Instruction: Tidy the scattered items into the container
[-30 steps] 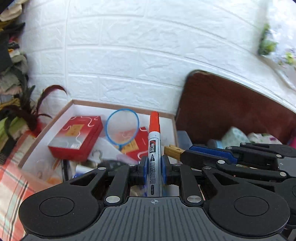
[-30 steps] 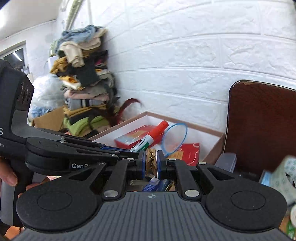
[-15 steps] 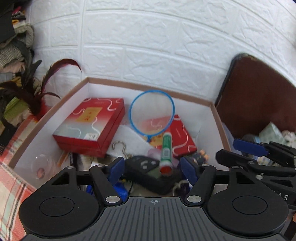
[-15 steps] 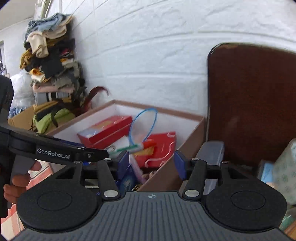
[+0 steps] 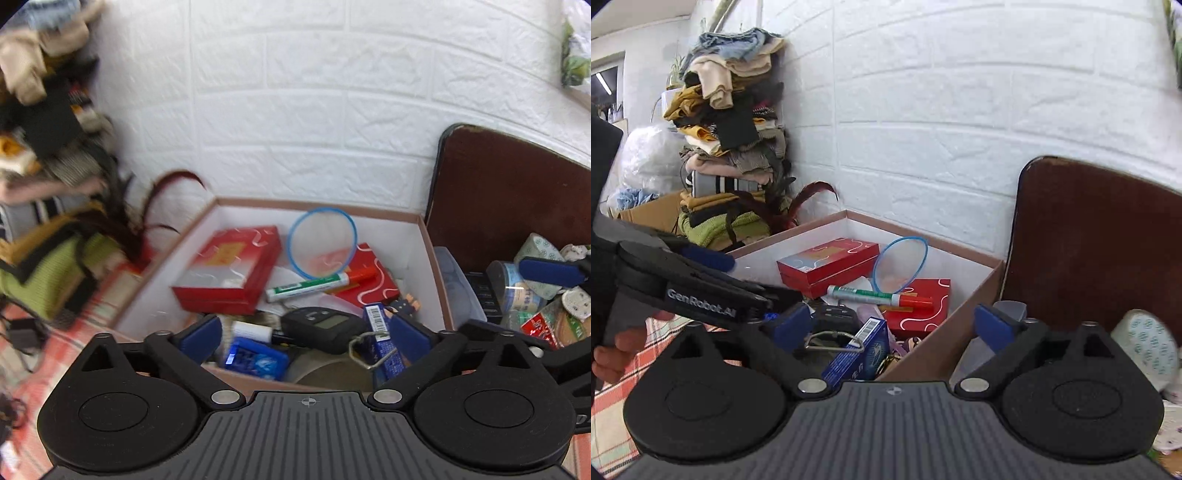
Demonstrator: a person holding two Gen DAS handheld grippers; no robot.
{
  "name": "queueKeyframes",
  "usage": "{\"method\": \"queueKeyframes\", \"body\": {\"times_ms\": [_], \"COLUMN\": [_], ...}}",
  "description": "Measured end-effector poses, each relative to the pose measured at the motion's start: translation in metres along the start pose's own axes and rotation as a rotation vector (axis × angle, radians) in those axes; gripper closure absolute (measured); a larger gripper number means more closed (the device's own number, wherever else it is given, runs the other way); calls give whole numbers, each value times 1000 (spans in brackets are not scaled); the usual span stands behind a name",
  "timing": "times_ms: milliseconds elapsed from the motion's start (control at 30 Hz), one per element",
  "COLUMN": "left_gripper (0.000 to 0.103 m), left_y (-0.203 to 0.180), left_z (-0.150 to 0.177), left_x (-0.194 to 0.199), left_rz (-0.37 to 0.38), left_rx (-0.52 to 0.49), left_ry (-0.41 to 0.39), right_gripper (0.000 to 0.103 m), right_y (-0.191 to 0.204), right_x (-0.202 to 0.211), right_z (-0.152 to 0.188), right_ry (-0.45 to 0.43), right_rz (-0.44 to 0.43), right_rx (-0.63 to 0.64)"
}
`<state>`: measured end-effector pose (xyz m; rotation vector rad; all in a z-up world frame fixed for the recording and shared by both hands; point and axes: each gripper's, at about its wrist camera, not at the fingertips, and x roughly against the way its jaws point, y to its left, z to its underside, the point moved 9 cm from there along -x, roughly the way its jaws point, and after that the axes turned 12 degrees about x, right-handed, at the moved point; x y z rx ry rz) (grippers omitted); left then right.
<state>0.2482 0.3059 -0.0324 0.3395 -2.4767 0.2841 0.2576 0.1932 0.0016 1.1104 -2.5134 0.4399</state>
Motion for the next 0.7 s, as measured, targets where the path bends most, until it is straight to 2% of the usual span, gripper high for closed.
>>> {"method": "queueKeyframes", "body": {"times_ms": [133, 700], "left_gripper": [0, 0], "left_y": [1, 8], "left_z": [6, 42], "left_x": [21, 69], "left_rz": [-8, -44], "left_rx": [-9, -31], "left_ry": [-2, -10], "right_gripper": [0, 0], "right_y": [10, 47], "right_x": [20, 64], "right_z": [0, 6], "right_ry": [-2, 13], "right_rz": [14, 6], "right_rx": [23, 118]}}
